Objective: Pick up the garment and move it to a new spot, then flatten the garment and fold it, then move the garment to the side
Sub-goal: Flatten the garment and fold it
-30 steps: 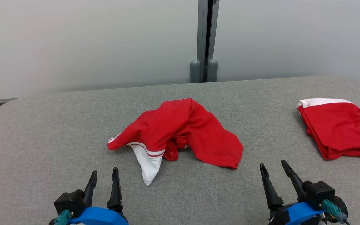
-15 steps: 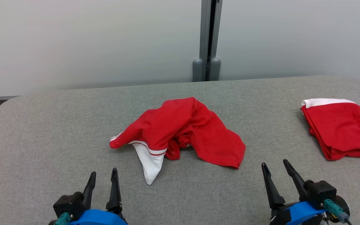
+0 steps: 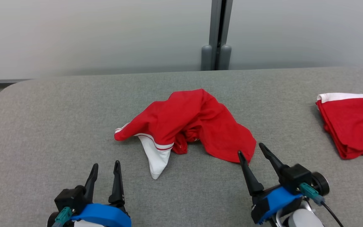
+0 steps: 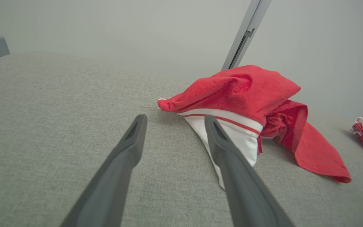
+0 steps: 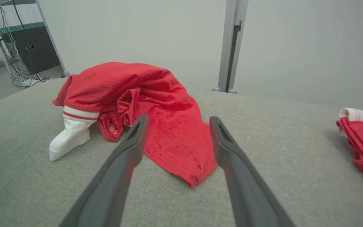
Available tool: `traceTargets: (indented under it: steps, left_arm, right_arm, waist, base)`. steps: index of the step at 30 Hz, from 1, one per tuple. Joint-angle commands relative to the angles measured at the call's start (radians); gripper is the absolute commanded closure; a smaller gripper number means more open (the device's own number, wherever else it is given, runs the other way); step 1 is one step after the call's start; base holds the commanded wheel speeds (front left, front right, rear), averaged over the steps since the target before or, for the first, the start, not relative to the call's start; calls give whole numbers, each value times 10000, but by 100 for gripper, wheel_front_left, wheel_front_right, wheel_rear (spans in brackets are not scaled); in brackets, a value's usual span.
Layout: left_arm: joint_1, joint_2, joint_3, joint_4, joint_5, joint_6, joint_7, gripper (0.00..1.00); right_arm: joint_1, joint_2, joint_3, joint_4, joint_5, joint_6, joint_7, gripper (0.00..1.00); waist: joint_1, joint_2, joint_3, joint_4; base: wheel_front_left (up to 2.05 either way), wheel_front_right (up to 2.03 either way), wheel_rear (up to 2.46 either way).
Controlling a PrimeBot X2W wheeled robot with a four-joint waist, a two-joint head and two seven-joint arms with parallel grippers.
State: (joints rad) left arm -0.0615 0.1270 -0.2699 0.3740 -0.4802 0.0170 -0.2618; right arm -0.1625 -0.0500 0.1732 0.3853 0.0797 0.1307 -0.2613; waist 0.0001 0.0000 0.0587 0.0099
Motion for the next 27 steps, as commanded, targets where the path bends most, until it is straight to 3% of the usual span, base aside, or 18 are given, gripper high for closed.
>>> traceTargets:
  steps: [1,7,15,16,17,18,19,20,27]
  left_arm:
    - [-244,-5,33,-87,71,-33,-43,0]
    - [-639,-187,28,-192,185,-90,-37,0]
    - [-923,-475,172,-118,334,-226,-36,0]
    - [-925,-506,198,-114,355,-255,-36,0]
    - [-939,-530,210,-108,364,-276,-37,0]
    - [-935,-548,236,-102,403,-273,-36,0]
    - [-931,-561,278,-92,430,-285,-37,0]
    - [-923,-574,329,-83,442,-301,-36,0]
    - [-680,-645,606,-77,628,-381,-36,0]
  right_arm:
    - [-515,-12,331,280,-228,1,55,0]
    - [-2222,-12,1035,1894,-1388,1,399,0]
    - [-3930,-14,600,4212,-2761,1,536,0]
    - [-4071,-14,455,4398,-2845,-1,516,5]
    - [-4209,-20,252,4575,-3008,-1,503,59]
    - [-4319,-22,76,4657,-3094,-1,425,73]
    - [-4377,-22,-92,4703,-3100,-1,352,95]
    - [-4396,-20,-255,4733,-3093,-1,277,100]
    - [-3892,-18,-1362,3702,-2710,-1,-30,100]
  waist:
    - [-1,0,318,265]
    - [-1,0,1084,1015]
    - [-1,0,1794,2010]
    - [-1,0,1835,2075]
    - [-1,0,1876,2135]
    - [-1,0,1890,2171]
    - [-1,0,1889,2186]
    - [-1,0,1870,2180]
    - [-1,0,1496,1618]
  base:
    - [0,0,0]
    - [0,0,0]
    - [0,0,0]
    - [0,0,0]
    - [0,0,0]
    - [0,0,0]
    - [0,0,0]
    - [0,0,0]
    - [0,0,0]
